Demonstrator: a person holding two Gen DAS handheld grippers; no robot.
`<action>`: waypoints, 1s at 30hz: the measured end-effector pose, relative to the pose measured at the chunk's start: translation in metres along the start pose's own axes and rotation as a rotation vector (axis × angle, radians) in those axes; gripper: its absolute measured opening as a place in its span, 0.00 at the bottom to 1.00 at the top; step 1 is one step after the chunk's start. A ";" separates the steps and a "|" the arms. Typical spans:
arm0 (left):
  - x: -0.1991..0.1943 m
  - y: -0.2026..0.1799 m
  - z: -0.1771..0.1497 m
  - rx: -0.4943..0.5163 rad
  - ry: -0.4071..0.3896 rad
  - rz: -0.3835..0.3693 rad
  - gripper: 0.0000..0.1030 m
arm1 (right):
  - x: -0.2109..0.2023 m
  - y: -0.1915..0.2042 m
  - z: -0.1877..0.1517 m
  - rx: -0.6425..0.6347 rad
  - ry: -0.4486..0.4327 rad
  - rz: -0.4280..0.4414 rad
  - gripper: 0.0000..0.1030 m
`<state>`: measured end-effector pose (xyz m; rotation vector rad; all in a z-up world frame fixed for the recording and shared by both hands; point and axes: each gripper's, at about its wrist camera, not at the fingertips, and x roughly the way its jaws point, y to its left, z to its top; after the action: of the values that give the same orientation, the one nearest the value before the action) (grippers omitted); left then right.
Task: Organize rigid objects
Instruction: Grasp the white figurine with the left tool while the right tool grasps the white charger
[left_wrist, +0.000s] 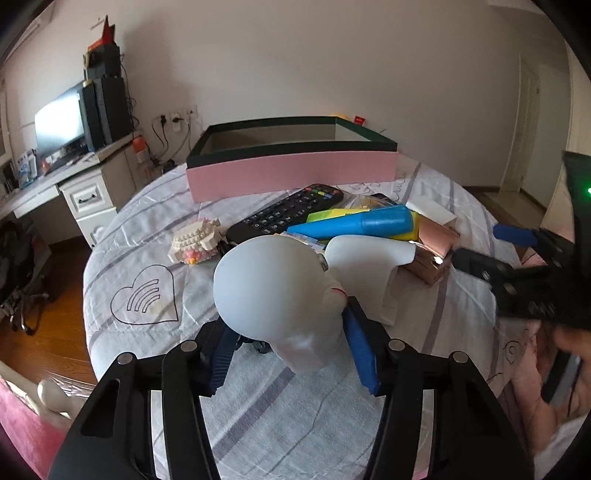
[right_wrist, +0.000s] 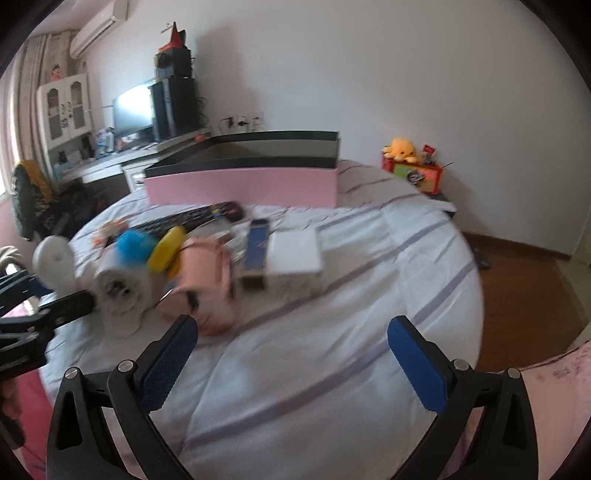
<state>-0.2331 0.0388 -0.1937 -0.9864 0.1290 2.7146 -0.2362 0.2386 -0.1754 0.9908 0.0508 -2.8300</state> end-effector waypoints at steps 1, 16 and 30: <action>0.000 0.001 0.001 0.003 -0.004 -0.006 0.52 | 0.005 -0.003 0.005 0.005 0.009 0.003 1.00; 0.000 0.008 0.011 0.049 0.015 -0.033 0.49 | 0.038 -0.012 0.036 0.012 0.101 0.092 0.55; 0.017 0.012 0.006 0.027 0.038 -0.076 0.49 | 0.060 -0.020 0.031 -0.004 0.185 0.057 0.49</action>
<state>-0.2520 0.0319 -0.1998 -1.0149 0.1319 2.6201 -0.3047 0.2483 -0.1889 1.2300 0.0479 -2.6784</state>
